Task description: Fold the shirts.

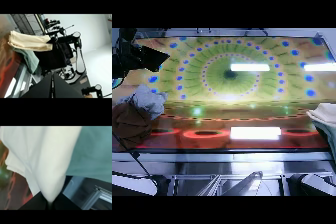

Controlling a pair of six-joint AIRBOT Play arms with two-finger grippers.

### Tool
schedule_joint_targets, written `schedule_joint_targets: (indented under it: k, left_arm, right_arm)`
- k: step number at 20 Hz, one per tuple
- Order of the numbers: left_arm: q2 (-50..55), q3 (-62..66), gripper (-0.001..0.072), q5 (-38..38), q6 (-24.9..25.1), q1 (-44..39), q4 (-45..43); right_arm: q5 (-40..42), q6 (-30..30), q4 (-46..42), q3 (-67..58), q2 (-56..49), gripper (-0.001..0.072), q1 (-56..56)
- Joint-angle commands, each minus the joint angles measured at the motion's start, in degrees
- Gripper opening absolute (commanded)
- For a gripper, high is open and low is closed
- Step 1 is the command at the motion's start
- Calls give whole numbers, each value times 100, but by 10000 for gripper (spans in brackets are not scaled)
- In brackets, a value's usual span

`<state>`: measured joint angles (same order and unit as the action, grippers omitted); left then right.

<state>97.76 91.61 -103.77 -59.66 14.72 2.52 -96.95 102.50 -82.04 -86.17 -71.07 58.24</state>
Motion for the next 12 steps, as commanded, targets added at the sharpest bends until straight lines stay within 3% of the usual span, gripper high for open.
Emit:
schedule_joint_targets:
  k: [1,5,12]
  left_arm:
    - [-2,0,3,-24,9,-151,-2]
    - [-2,0,3,-103,9,-236,-2]
    - [-2,0,3,-177,9,-238,-2]
  right_arm:
    - [-306,101,-839,-7,48,15,42]
    - [-376,81,-1108,-2,46,15,39]
    - [-540,-4,-2605,577,46,16,42]
